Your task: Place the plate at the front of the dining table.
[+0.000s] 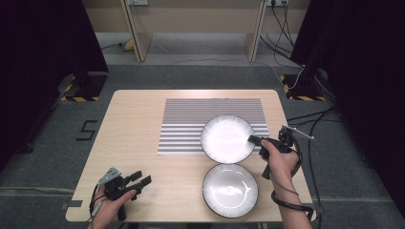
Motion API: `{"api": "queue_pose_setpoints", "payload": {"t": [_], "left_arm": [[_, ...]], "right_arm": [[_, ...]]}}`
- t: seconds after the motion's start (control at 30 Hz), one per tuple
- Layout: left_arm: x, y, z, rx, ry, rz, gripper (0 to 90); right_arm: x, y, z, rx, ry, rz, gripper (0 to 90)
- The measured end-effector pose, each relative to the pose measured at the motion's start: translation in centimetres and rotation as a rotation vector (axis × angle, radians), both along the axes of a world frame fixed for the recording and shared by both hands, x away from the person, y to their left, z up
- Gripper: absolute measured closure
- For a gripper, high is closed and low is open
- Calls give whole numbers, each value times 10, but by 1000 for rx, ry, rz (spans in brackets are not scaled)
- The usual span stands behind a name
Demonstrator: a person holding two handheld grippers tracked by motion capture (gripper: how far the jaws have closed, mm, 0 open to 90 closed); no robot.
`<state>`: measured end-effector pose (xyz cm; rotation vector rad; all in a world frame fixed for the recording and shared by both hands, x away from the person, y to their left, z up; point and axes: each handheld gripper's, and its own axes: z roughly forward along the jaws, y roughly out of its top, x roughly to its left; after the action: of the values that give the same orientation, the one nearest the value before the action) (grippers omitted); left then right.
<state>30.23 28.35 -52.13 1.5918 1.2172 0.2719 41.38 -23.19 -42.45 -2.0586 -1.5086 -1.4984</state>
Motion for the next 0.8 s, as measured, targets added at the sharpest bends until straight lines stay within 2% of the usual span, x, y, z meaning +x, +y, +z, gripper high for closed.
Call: {"api": "queue_pose_setpoints", "payload": {"t": [0.8], "left_arm": [[1, 0, 0, 0, 2, 2, 415]], "right_arm": [[14, 3, -4, 2, 9, -23, 804]]}}
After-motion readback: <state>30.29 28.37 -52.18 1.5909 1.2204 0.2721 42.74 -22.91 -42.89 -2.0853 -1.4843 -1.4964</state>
